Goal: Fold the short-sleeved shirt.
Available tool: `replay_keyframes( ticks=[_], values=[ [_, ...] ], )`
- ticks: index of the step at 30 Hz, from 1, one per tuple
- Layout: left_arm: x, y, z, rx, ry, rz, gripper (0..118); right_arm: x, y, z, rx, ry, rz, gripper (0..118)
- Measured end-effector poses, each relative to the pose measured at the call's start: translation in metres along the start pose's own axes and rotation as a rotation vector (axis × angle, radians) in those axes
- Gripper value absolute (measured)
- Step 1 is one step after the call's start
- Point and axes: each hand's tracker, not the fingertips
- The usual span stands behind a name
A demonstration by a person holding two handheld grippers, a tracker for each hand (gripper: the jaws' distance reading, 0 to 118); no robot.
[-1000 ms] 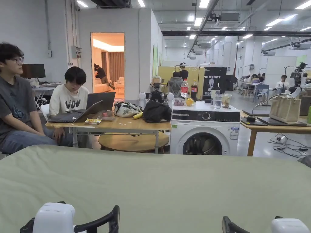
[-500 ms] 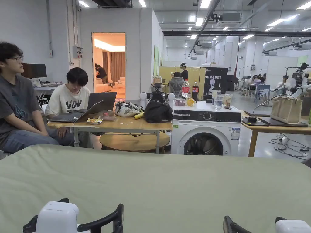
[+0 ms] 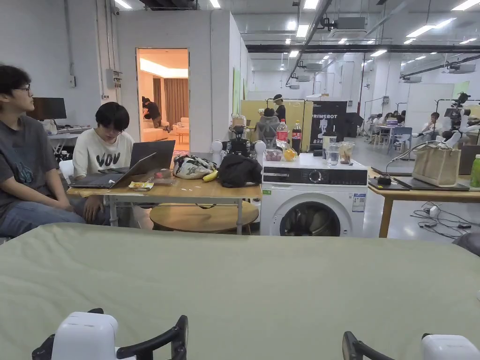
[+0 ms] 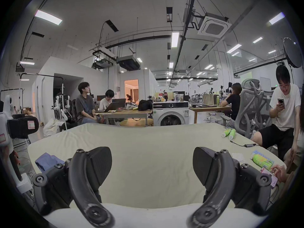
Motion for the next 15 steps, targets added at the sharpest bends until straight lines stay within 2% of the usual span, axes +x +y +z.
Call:
replay_keyframes(
  ticks=[9,15],
  values=[
    [0.0,-0.002,-0.006,-0.021,0.012,0.011,104,-0.011,-0.003,-0.008,-0.012,-0.054,0.075,101],
    [0.008,-0.004,-0.021,-0.045,0.062,-0.082,104,-0.015,-0.006,-0.016,0.008,-0.096,0.109,101]
  ],
)
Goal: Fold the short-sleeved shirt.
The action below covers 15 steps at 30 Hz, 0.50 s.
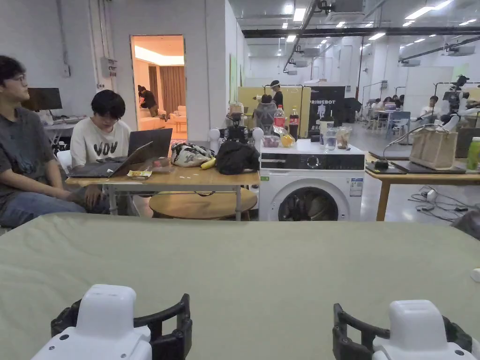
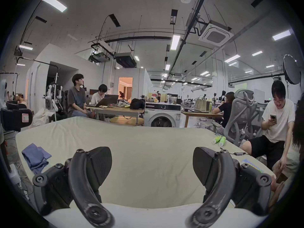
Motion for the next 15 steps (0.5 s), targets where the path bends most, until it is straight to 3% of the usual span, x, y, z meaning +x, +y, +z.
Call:
replay_keyframes(
  ticks=[3,6,10,12,15],
  values=[
    [0.004,0.003,-0.001,-0.004,0.008,-0.012,104,0.002,0.001,0.004,0.012,0.024,-0.008,101],
    [0.005,0.004,-0.003,-0.023,0.008,0.003,104,0.009,0.005,0.0,-0.036,0.087,-0.086,101],
    [0.005,0.003,-0.002,-0.029,-0.017,0.019,104,0.025,0.011,0.0,-0.077,0.179,-0.326,101],
    [0.005,0.002,-0.001,-0.032,-0.029,0.022,104,0.03,0.014,-0.002,-0.12,0.137,-0.444,101],
    [0.004,0.001,-0.001,-0.04,-0.04,0.039,104,0.036,0.02,-0.009,-0.226,0.074,-0.543,101]
  ],
)
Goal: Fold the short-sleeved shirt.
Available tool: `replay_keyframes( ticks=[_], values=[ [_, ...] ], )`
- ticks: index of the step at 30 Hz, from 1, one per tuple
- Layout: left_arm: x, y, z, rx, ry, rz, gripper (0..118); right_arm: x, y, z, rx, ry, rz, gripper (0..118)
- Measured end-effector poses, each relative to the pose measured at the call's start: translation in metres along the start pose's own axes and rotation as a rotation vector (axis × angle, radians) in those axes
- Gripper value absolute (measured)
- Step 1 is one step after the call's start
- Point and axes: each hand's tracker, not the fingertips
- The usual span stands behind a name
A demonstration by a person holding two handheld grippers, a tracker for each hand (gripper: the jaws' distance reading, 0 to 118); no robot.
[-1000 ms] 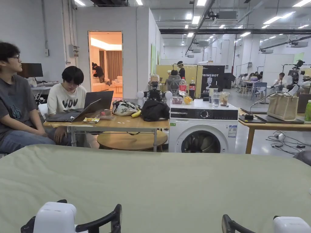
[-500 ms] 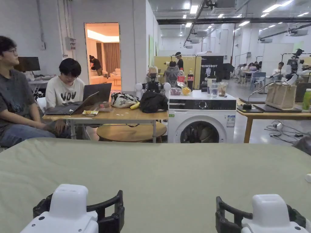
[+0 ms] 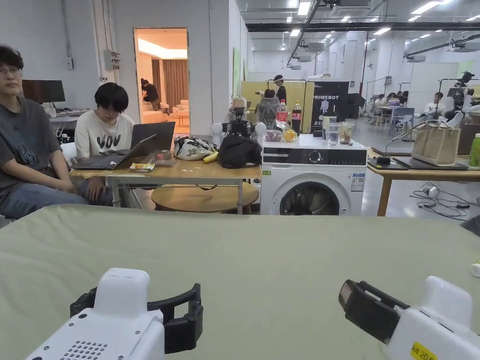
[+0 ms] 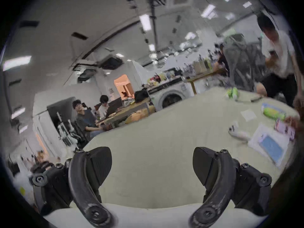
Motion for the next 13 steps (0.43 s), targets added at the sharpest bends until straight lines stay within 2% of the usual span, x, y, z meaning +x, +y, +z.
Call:
replay_keyframes(
  ticks=[4,6,8,11,13],
  values=[
    [-0.001,0.0,0.0,-0.006,-0.001,0.006,104,0.011,-0.004,-0.004,-0.018,0.055,-0.061,101],
    [-0.001,-0.001,0.001,-0.008,-0.002,0.002,104,0.015,-0.006,-0.007,-0.032,0.063,-0.066,101],
    [0.0,-0.001,0.0,-0.008,-0.003,-0.002,104,0.014,-0.012,-0.007,-0.023,0.062,-0.049,101],
    [0.001,-0.003,0.0,-0.013,-0.01,-0.005,104,0.008,-0.014,-0.008,-0.009,0.003,-0.011,101],
    [0.002,-0.004,-0.001,-0.019,-0.014,-0.008,104,0.008,-0.014,-0.007,-0.002,0.009,-0.003,101]
  ],
)
